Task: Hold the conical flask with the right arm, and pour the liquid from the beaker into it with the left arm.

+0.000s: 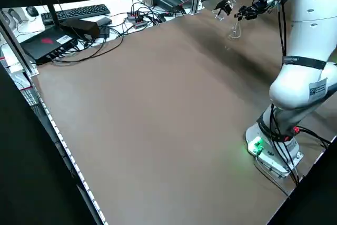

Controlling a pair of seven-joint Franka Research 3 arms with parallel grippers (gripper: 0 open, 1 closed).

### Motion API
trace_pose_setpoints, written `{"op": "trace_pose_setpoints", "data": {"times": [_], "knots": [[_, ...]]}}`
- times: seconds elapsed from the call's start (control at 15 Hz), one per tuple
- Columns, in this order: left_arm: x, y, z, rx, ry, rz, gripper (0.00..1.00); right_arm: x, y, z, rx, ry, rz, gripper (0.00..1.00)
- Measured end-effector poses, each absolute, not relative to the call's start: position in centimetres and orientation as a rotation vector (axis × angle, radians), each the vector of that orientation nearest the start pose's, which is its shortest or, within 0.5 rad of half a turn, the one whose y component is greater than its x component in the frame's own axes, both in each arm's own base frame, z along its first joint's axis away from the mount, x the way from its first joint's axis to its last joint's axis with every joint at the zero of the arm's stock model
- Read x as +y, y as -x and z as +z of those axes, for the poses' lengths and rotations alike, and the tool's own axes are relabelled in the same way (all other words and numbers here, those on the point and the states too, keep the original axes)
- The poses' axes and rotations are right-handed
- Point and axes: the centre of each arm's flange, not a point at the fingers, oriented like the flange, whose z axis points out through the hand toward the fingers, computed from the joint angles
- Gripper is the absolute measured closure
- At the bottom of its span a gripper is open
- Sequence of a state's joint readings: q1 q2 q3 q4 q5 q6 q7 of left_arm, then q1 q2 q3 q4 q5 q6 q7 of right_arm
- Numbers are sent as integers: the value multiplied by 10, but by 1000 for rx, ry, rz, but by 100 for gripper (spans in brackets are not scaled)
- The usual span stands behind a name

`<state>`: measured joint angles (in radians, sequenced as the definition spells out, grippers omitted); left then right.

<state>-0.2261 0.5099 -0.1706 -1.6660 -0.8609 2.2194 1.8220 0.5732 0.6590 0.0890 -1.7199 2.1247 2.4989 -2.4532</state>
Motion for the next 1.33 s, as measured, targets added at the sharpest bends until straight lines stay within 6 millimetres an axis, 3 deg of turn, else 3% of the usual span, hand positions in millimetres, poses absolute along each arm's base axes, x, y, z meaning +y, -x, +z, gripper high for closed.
{"op": "trace_pose_setpoints", "data": {"times": [0.67, 1.33], "knots": [[-298, -622, 327, -1898, -1786, 599, 2, 423, -533, 216, -1160, 1747, -1201, 61], [-321, -610, 326, -2063, -1741, 528, 2, 431, -536, 215, -1144, 1770, -1210, 61]]}}
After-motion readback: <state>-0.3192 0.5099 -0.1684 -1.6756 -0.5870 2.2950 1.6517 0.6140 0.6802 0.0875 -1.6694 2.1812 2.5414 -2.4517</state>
